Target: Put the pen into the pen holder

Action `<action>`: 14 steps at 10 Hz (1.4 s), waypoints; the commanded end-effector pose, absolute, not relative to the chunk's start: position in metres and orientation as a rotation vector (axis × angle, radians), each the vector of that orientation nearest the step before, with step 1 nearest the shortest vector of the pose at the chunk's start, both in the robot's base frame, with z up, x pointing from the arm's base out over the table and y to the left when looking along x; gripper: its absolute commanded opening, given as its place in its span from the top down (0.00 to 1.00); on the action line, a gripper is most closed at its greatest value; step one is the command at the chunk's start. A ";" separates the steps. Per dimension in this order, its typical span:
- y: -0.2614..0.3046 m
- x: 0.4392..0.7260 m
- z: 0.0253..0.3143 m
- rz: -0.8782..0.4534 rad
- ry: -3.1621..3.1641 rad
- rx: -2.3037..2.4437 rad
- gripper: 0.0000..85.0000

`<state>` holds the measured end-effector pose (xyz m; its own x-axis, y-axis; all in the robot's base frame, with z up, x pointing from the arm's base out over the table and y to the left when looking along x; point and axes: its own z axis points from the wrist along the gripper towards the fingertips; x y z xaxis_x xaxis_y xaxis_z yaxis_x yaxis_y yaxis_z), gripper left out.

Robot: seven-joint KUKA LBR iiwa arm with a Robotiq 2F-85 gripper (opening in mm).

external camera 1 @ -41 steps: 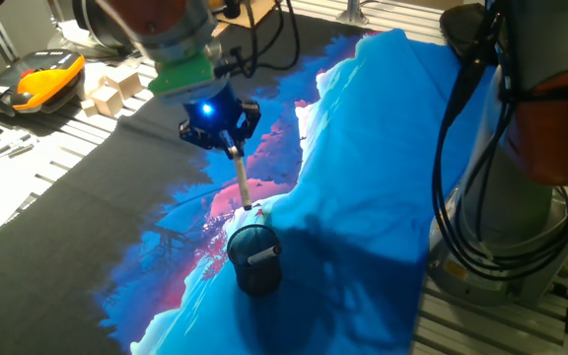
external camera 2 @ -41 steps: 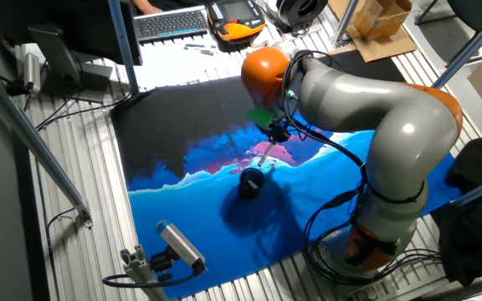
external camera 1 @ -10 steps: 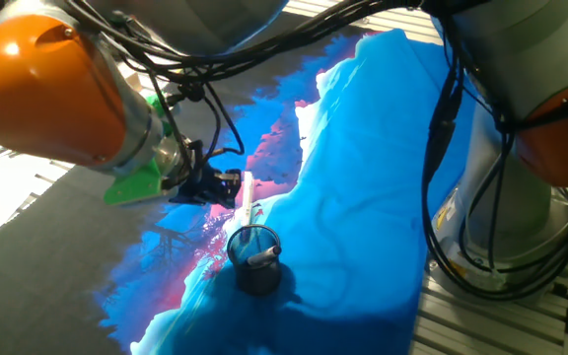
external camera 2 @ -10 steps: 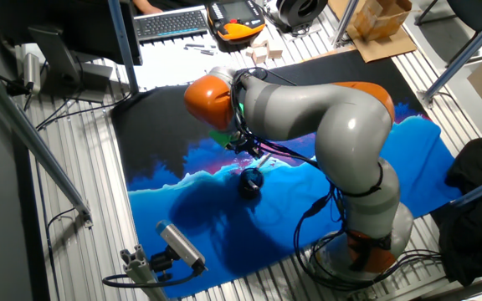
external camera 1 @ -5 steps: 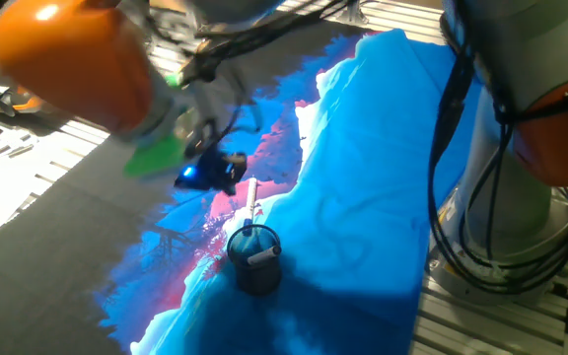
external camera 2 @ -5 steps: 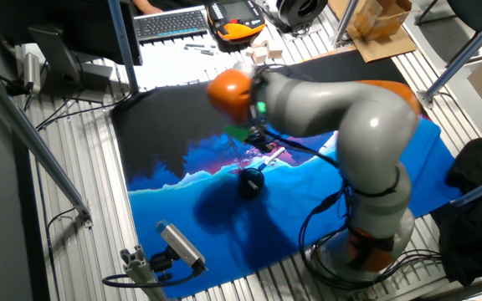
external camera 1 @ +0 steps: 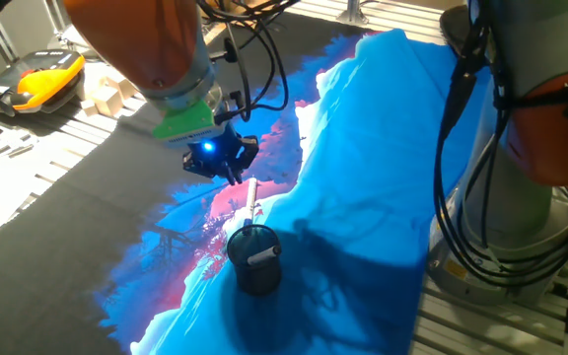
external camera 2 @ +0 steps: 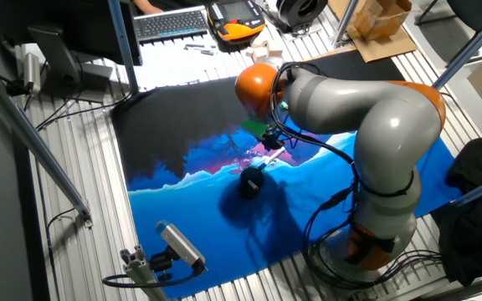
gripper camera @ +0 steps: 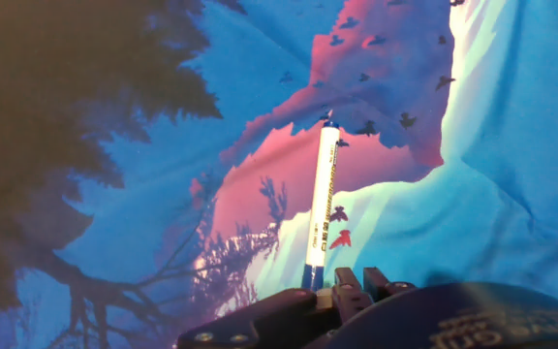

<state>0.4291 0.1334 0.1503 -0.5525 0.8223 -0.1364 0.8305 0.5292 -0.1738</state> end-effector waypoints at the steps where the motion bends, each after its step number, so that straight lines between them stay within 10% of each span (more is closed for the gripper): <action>1: 0.133 0.432 0.149 -0.329 2.714 1.480 0.80; 3: 0.125 0.438 0.144 -0.306 2.724 1.480 0.80; 4: 0.118 0.444 0.140 -0.283 2.733 1.472 0.60; 14: 0.068 0.462 0.090 -0.185 2.773 1.441 0.60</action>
<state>0.4613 0.0672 0.0894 -0.5771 0.8143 -0.0616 0.8155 0.5708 -0.0956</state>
